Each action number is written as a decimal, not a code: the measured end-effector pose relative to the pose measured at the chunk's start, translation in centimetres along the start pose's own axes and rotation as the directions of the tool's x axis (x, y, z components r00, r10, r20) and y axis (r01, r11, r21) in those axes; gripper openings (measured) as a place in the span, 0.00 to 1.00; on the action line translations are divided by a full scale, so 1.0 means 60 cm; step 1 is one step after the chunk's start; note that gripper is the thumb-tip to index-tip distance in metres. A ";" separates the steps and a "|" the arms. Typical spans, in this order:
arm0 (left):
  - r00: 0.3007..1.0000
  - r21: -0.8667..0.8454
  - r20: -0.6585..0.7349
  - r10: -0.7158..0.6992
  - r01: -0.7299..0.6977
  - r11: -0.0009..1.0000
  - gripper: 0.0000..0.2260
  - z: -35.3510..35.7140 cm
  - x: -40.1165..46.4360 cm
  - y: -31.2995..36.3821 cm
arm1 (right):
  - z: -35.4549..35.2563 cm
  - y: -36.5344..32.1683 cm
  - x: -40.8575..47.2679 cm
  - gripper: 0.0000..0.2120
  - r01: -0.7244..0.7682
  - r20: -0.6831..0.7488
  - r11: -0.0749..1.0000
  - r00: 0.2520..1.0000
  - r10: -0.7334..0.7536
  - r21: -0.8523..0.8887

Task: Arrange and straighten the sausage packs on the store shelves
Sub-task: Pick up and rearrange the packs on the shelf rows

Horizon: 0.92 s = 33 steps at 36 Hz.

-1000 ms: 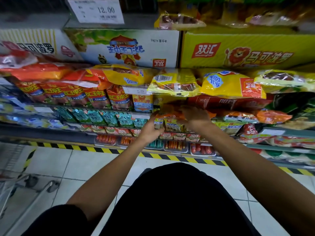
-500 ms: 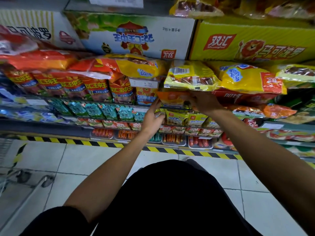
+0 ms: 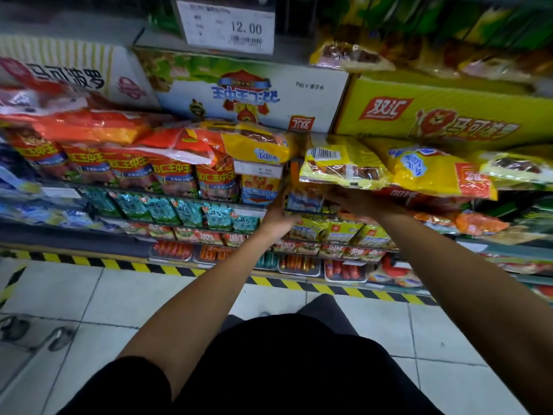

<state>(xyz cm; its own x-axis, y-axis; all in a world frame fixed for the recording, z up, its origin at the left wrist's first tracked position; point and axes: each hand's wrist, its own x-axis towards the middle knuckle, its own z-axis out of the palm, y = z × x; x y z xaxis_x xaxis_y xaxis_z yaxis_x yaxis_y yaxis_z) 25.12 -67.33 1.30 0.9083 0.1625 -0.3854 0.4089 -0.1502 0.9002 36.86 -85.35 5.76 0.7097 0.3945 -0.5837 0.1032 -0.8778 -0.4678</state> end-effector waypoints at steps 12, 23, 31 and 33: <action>0.991 0.166 0.069 -0.116 0.104 0.981 0.38 -0.007 0.014 0.023 | 0.015 -0.005 0.045 0.19 0.016 -0.028 1.000 0.999 -0.016 0.006; 0.995 -0.061 -0.045 -0.085 0.082 0.995 0.37 0.027 0.026 -0.018 | 0.025 0.008 0.071 0.08 0.164 -0.141 0.984 0.978 -0.152 0.074; 0.990 -0.131 -0.138 0.030 -0.048 0.990 0.35 0.027 0.010 -0.026 | 0.028 -0.018 0.055 0.11 0.224 -0.186 0.972 0.960 -0.208 0.065; 0.990 -0.059 -0.136 0.031 -0.039 0.997 0.35 0.025 0.016 -0.030 | 0.037 -0.021 0.061 0.15 0.184 -0.155 0.981 0.973 -0.174 0.057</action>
<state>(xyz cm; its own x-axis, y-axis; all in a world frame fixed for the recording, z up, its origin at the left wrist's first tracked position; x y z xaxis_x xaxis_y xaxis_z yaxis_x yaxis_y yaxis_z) 25.38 -68.39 -0.97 0.8999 0.2892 -0.3264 0.3672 -0.0985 0.9249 37.79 -82.22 2.76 0.7802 0.4941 -0.3835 0.1926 -0.7731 -0.6043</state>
